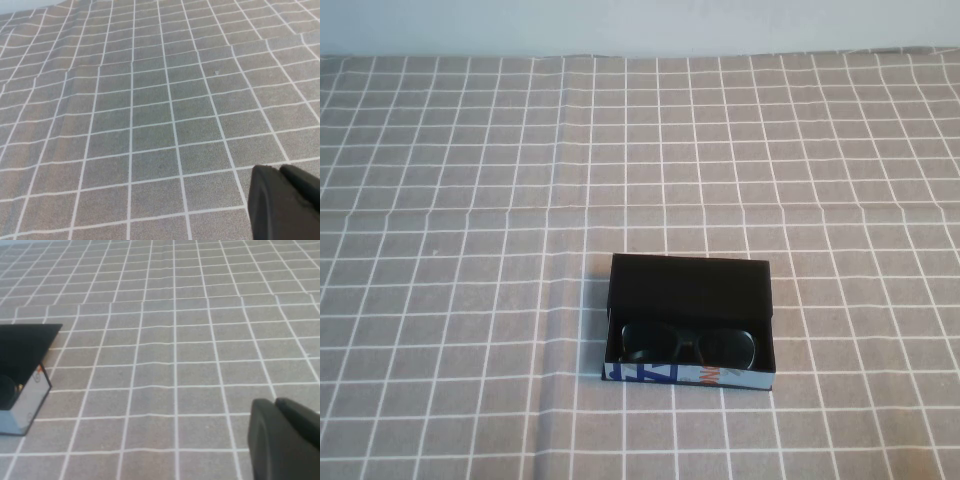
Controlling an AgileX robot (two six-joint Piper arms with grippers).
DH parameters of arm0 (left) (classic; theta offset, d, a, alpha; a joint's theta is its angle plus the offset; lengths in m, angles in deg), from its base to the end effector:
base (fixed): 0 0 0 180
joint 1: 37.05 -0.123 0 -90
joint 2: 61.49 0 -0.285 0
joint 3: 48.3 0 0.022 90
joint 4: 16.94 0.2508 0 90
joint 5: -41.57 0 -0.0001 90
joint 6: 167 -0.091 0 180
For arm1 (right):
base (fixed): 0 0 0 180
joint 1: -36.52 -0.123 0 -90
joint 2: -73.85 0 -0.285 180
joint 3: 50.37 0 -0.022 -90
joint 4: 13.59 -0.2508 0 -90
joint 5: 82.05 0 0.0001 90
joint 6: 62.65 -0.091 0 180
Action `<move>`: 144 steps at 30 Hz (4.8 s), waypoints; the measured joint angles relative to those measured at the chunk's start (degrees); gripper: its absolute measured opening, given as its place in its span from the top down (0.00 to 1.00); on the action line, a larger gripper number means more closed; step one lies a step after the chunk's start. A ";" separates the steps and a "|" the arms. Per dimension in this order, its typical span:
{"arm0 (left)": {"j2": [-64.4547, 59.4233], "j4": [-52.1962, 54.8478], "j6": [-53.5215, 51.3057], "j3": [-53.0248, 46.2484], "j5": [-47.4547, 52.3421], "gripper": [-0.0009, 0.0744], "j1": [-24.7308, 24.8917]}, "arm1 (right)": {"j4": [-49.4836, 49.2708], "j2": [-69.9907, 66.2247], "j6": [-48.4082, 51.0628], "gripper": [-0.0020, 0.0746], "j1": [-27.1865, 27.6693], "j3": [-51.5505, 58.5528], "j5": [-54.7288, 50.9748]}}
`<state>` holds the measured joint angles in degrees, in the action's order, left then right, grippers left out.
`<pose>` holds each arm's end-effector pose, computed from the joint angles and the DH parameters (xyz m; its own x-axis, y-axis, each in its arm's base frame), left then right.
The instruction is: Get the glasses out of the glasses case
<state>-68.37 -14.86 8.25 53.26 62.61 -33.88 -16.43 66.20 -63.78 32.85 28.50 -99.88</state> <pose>0.0525 -0.0017 0.1738 -0.2741 0.1319 -0.9526 0.0753 0.9905 0.1155 0.0545 0.0049 0.1755 -0.2517 0.0508 -0.9665 -0.0620 0.9957 0.0685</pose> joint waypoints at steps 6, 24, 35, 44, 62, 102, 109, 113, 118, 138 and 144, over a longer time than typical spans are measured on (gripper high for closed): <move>0.00 0.00 0.00 0.00 0.00 0.99 0.00 | -3.18 0.00 0.00 1.00 0.00 0.00 0.00; 0.00 0.00 0.00 0.00 0.00 0.99 0.00 | -1.47 0.00 0.00 1.00 0.00 0.00 2.95; 0.00 0.00 0.00 0.00 0.00 0.99 0.00 | -1.64 -0.25 0.00 1.00 0.00 -9.18 10.86; 0.00 0.00 0.00 0.00 0.00 0.99 0.00 | -3.77 -14.78 0.00 1.00 0.00 -27.33 4.31; 0.00 0.00 0.00 0.00 0.00 0.99 0.00 | -24.39 -56.75 38.10 1.00 -5.82 -58.24 -27.67; 0.00 0.00 0.00 0.00 0.00 0.99 0.00 | 2.84 -110.22 46.53 0.46 -35.94 -87.33 -39.33; 0.00 0.00 0.00 0.00 0.00 0.99 0.00 | 1.04 -111.30 46.53 0.48 -35.94 -87.44 -38.15; 0.00 0.00 0.00 0.00 0.00 0.99 0.00 | 0.05 -112.46 46.39 0.53 -35.94 -87.44 -37.12; 0.00 0.00 0.00 0.00 0.00 0.99 0.00 | -0.75 -113.09 45.38 0.55 -35.72 -87.44 -35.17; 0.00 0.00 0.00 0.00 0.00 0.99 0.00 | -0.55 -114.93 42.02 0.72 -34.86 -88.22 -35.57; 0.00 0.00 0.00 0.00 0.00 0.99 0.00 | 1.28 -109.21 31.27 0.96 -34.86 -95.16 -47.60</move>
<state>-68.37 -14.86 8.25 53.26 62.61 -33.88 -15.16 -43.01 -32.51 -2.02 -66.66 -147.47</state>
